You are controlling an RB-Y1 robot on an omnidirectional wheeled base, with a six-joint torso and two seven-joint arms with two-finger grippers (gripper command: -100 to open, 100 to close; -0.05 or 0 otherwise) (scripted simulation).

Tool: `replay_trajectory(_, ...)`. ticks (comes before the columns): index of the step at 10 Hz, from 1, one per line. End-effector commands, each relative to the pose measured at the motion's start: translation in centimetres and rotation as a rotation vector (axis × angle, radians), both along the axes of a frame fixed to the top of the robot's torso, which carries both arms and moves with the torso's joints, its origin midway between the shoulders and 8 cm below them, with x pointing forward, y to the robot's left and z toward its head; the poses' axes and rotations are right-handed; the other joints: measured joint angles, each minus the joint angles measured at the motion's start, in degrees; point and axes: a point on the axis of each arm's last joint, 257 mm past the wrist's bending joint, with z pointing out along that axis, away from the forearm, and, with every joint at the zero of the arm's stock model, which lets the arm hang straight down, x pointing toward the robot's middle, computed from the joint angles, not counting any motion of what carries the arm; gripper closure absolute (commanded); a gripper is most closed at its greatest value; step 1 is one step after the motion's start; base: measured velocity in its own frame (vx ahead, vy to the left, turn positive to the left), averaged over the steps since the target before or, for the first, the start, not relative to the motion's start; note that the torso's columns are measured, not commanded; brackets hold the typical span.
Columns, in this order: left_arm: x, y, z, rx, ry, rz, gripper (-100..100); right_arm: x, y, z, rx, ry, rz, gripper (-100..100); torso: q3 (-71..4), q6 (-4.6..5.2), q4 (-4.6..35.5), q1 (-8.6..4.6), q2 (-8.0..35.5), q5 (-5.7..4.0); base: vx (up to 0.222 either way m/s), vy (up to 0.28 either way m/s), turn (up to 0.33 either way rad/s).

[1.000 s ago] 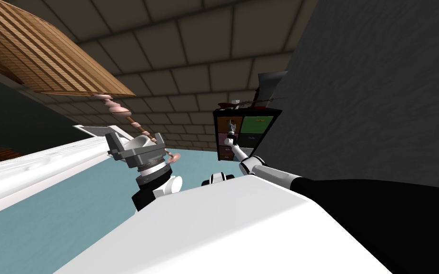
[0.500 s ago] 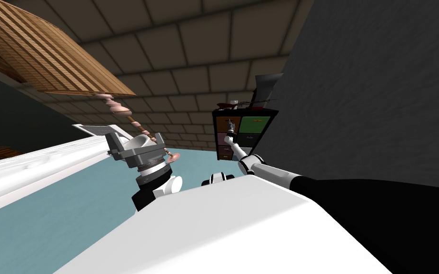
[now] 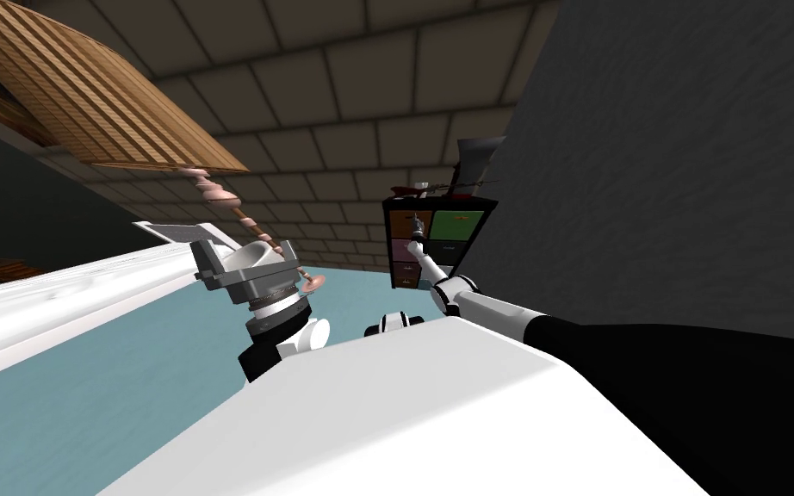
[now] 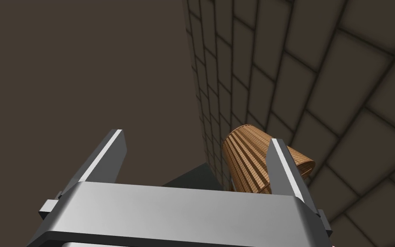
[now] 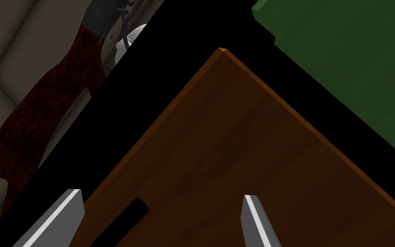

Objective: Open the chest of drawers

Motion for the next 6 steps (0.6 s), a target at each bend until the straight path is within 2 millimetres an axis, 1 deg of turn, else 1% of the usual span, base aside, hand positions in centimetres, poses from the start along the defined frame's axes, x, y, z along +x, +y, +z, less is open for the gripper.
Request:
replay_trajectory(1, 0.0, 0.0, 0.0, 0.0, 0.0, 0.0, 0, 1.1, -1.6, 1.9, 0.033, -0.002, 0.011, -100, 0.0, 0.08, 0.0, -0.13, 0.0, -0.04, -0.047, -0.047, -0.024)
replay_trajectory(2, 0.0, 0.0, 0.0, 0.0, 0.0, 0.0, 0, 1.1, -1.6, 1.9, 0.033, -0.002, 0.011, -100, 0.0, 0.07, 0.0, -0.16, 0.0, -0.05, -0.031, -0.031, -0.009)
replay_trajectory(6, 0.0, 0.0, 0.0, 0.0, 0.0, 0.0, 0, 2.4, -1.1, 2.8, 0.09, 0.019, 0.068, -100, 0.0, 0.21, 0.1, -0.3, -0.1, -0.06, -0.034, -0.038, -0.018)
